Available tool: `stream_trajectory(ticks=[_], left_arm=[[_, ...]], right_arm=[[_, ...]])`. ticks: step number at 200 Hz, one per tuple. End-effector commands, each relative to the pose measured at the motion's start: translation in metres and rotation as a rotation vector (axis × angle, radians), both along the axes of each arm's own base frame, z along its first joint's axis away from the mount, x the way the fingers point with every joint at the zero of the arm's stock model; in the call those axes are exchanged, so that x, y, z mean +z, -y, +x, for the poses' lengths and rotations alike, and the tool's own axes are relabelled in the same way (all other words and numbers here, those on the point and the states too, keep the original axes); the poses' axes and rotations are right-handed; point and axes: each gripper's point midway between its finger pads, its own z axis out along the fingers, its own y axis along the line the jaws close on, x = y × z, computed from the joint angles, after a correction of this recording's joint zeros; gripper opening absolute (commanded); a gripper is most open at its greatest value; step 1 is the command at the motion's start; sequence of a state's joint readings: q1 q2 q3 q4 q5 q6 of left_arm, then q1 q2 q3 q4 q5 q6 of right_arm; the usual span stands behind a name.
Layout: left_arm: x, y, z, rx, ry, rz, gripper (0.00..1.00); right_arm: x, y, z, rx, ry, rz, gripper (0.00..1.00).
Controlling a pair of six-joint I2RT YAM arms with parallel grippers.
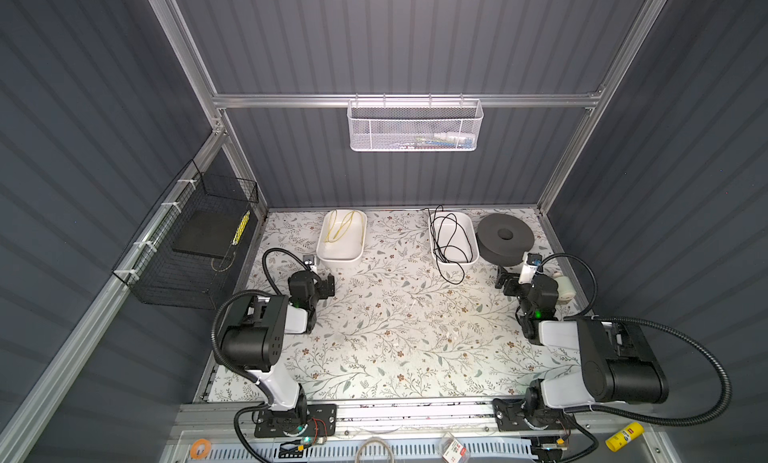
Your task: Wrap the cables
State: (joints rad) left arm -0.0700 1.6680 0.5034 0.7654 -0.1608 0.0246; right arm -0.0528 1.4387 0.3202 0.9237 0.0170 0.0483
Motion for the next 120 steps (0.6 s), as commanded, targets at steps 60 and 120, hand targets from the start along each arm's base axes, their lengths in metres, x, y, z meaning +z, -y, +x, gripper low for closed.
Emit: stream_trajectory(ticks=[60,120], left_arm=[[0.243,0.004,-0.047,0.031,0.369,-0.300,0.99],[0.243,-0.022,-0.144,0.264,0.324,-0.584,0.99]], right_arm=[[0.211,-0.023,-0.048,-0.122,-0.028,0.202,0.99],[0.175,-0.048,-0.100,-0.017,-0.029,0.560,0.76]])
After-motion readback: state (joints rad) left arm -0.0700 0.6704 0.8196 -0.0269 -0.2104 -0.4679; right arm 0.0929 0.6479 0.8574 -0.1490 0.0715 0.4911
